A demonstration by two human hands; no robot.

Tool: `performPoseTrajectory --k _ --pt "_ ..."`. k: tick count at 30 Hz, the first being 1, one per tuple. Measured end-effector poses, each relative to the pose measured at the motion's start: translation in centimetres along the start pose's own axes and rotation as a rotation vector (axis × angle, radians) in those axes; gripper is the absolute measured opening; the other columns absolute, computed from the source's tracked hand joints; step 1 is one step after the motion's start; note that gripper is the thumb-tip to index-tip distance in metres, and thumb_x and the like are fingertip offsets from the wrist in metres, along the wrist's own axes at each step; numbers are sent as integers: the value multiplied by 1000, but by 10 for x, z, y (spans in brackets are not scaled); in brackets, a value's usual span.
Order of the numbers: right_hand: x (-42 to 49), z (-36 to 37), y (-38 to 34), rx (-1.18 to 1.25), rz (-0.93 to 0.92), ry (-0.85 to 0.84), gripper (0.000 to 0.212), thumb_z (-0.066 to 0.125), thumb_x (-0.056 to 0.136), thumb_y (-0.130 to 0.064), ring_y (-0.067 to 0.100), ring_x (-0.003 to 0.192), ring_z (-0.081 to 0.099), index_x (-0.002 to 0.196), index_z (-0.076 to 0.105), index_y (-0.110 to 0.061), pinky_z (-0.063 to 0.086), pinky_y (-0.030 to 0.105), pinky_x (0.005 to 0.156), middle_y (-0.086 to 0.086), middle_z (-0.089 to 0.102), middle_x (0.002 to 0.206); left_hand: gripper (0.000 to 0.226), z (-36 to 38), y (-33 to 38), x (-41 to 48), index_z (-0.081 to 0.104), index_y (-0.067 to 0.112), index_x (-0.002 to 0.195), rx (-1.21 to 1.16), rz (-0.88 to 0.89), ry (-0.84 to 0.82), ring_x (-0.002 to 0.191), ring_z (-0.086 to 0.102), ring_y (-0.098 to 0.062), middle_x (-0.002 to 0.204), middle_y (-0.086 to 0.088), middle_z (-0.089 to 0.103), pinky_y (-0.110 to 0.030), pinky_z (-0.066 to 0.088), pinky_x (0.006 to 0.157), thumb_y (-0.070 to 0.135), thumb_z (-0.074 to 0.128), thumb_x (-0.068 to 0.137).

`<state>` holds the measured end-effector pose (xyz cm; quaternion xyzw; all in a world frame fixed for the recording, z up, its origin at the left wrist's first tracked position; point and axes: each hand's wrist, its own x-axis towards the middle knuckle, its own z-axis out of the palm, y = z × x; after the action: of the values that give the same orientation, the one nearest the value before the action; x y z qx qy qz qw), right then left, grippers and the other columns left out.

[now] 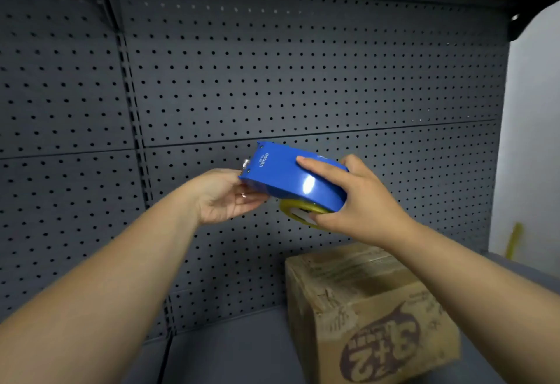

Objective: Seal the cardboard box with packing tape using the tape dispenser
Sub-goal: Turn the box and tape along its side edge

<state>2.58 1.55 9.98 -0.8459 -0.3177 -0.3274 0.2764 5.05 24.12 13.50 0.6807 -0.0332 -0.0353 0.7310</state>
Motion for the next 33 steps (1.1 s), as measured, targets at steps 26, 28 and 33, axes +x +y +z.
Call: performPoseTrajectory --k 26,28,33 --pt "-80 -26 -99 26 287 -1 84 72 68 -46 17 95 45 138 26 -51 35 22 72 3 51 108 19 28 -23 -57 59 4 101 188 162 178 44 56 -8 68 -5 62 -17 46 40 1 42 92" --pt "-89 -29 -105 17 315 -21 86 74 67 -44 17 95 45 138 26 -51 34 24 75 2 48 105 19 31 -28 -60 57 3 98 212 182 182 36 55 -5 66 -6 60 -17 44 39 0 40 91" --pt "-103 -33 -113 -41 342 -51 92 74 65 -38 16 91 44 139 20 -51 34 16 67 1 46 104 23 38 -34 -54 59 1 96 254 171 168 31 53 -5 64 -7 59 -18 44 38 -3 37 89"
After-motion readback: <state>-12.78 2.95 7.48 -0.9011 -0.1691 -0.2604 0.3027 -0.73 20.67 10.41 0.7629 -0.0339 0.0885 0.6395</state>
